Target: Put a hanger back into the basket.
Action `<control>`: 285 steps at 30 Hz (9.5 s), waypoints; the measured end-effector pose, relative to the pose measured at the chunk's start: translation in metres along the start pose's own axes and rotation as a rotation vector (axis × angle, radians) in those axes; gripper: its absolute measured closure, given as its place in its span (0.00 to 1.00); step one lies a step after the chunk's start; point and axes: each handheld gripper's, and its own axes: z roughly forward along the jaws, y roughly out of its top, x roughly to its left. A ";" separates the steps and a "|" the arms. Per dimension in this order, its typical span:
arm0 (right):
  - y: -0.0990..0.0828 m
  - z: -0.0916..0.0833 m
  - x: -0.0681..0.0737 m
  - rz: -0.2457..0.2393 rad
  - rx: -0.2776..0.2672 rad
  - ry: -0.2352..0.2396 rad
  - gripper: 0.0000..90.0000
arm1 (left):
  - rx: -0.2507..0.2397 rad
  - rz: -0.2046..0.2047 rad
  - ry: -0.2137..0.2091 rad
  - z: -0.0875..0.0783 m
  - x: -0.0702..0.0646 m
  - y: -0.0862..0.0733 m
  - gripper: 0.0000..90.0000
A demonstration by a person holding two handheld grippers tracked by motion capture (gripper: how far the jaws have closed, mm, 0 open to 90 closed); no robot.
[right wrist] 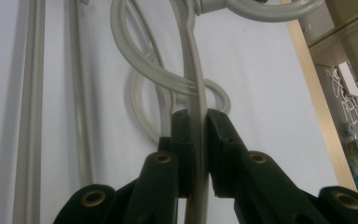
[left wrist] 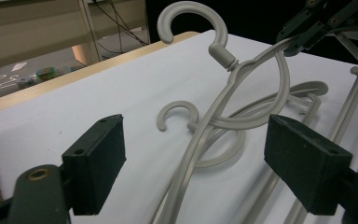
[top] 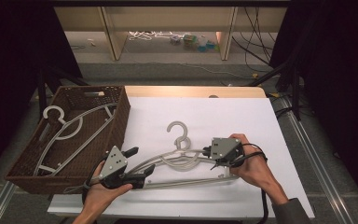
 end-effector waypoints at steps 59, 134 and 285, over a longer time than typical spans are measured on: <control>0.013 -0.014 0.022 0.134 -0.135 -0.079 0.65 | 0.309 0.243 -0.235 0.041 -0.018 0.037 0.90; -0.042 -0.020 0.051 0.720 -0.429 -0.219 0.20 | 0.192 -0.132 0.352 -0.099 0.221 0.081 0.90; -0.050 0.003 0.047 0.699 -0.328 -0.142 0.18 | -0.049 -0.017 0.065 -0.023 -0.007 -0.021 0.18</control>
